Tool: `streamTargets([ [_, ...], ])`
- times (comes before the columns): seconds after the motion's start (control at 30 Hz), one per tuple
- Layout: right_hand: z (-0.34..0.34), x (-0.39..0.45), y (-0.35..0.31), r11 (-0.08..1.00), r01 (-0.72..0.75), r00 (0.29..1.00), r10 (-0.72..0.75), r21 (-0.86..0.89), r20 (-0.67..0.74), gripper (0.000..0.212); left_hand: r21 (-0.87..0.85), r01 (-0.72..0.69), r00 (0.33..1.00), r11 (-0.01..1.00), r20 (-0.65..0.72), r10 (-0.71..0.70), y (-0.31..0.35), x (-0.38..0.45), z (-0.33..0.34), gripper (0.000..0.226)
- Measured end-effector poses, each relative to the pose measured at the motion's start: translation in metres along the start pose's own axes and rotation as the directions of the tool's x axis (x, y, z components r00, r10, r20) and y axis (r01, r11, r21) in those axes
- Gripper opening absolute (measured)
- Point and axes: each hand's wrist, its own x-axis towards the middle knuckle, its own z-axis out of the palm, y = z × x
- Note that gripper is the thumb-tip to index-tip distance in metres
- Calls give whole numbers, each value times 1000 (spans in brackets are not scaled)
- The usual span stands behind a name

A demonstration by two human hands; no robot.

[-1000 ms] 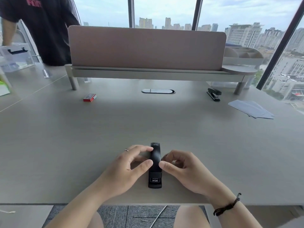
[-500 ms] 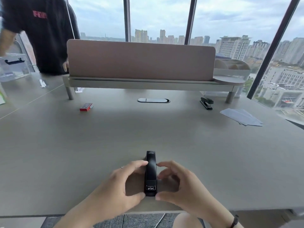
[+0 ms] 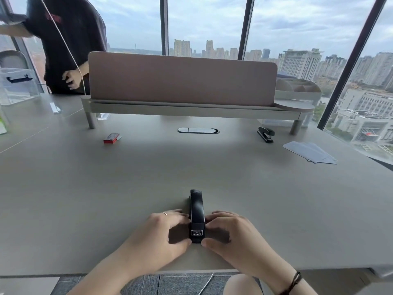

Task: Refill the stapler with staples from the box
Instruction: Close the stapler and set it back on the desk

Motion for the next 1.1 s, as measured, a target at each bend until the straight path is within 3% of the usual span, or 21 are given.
streamTargets([
  [0.4, -32, 39, 44, 997, -70, 998, 70, -39, -5, 18, 51, -28, 995, 998, 93, 23, 2, 78, 18, 31],
  [0.73, -71, 97, 113, 982, -182, 983, 182, -38, -24, 7, 83, 35, 990, 996, 133, -46, -5, 188, 56, 27],
  [0.93, -94, 138, 164, 971, -236, 970, 233, -33, -69, 23, 91, 44, 990, 995, 132, -56, -6, 260, 80, 22],
  [1.1, -107, 173, 202, 953, -302, 946, 299, -3, -127, 8, 103, 60, 990, 993, 124, -73, -8, 317, 98, 22],
])
